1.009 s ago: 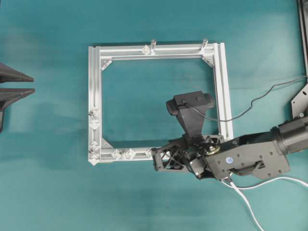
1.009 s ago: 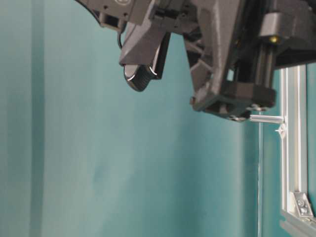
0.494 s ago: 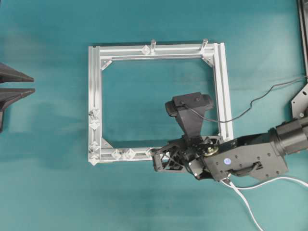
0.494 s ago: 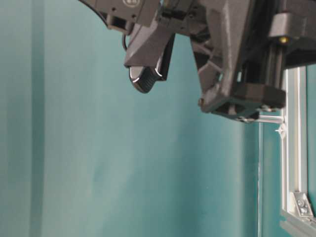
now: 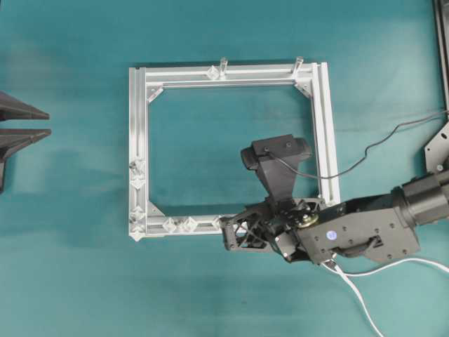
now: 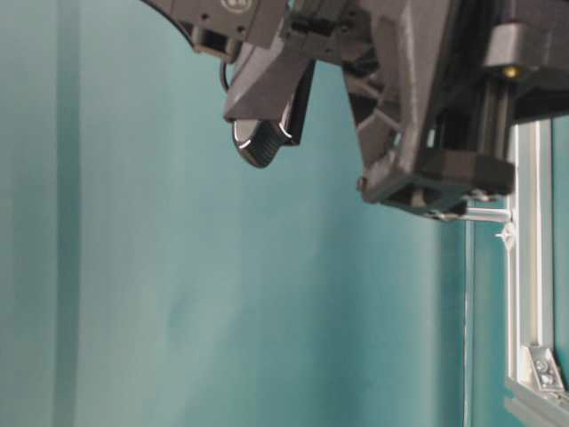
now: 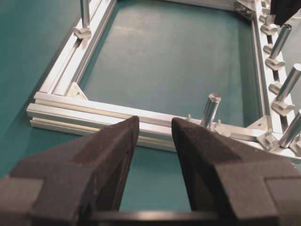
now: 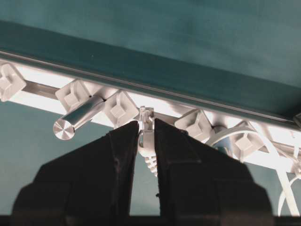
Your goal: Move the cable alternately left and right between 8 closely spaced pins so it hooks onto each one.
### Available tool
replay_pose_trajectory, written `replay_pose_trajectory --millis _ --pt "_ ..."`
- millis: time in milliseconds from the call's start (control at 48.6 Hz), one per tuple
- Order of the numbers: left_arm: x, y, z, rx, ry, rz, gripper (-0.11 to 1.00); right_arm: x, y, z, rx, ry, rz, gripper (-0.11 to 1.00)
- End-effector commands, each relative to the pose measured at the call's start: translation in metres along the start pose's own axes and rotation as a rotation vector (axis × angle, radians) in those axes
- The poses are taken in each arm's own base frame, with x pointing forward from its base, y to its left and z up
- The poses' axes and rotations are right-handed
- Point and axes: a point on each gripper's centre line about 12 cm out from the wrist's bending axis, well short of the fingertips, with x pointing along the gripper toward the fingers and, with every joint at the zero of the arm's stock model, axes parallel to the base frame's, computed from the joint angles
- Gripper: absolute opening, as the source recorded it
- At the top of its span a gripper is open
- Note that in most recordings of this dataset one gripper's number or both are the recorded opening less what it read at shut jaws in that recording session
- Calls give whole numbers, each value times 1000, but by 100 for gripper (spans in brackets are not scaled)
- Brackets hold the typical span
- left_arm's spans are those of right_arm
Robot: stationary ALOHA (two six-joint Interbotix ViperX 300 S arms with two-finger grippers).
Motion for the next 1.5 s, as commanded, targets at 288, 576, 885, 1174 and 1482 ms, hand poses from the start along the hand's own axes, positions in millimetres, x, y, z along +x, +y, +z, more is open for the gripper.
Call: replay_pose_trajectory --millis 288,576,885,1174,1482 --pt "0 0 4 -1 -11 3 47 -13 8 -1 11 11 37 14" --pt "0 0 4 -1 -12 3 47 -16 8 -11 8 16 38 14" --pt "0 0 4 -1 -11 3 47 -23 13 -37 13 12 23 14" --pt "0 0 4 -2 -11 3 47 -26 22 -56 20 25 40 14" --pt "0 0 4 -2 -11 3 47 -26 36 -64 18 20 55 14"
